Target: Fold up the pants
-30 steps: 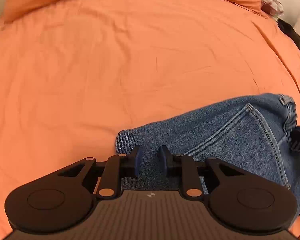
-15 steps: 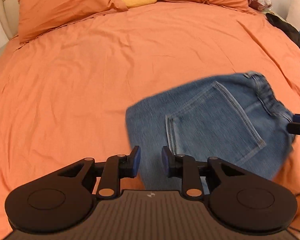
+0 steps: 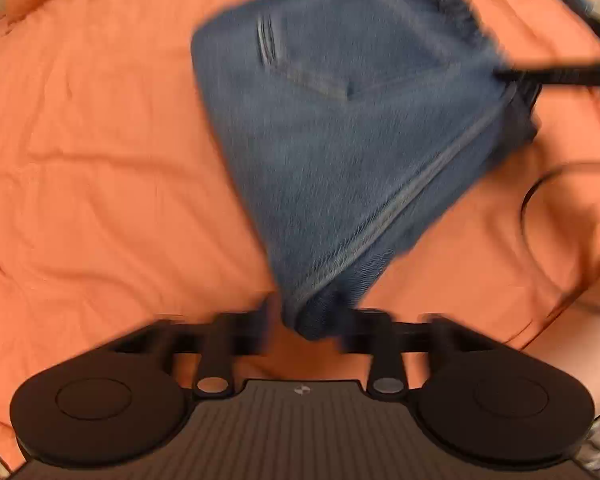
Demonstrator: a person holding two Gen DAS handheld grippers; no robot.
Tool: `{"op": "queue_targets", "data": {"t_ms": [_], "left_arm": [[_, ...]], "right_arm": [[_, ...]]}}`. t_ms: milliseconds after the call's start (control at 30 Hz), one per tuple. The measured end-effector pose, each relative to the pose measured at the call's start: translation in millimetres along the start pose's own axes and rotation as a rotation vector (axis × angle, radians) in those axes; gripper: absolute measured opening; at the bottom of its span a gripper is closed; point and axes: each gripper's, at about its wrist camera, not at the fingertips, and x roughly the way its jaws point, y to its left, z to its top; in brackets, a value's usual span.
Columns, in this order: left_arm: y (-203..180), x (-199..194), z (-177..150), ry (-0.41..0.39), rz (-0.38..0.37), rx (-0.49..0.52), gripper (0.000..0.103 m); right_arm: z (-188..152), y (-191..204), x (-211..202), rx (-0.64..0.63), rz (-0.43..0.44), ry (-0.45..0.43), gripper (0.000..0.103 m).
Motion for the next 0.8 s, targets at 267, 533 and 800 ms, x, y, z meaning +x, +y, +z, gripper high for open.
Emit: {"op": "queue_targets", "data": {"t_ms": [267,533,800], "left_arm": [[-12,21,16,0.103,0.11,0.067,0.027],[33,-41,33,-0.092,-0.105,-0.073,0.069],[86,9,82,-0.203,-0.269,-0.39,0.083]], "right_arm": [[3,-5,-7,-0.028,0.024,0.007,0.019],[16,-51,-34,0.157,0.132,-0.061,0.078],[2,-124,30,0.538,0.292,0.086,0.091]]}}
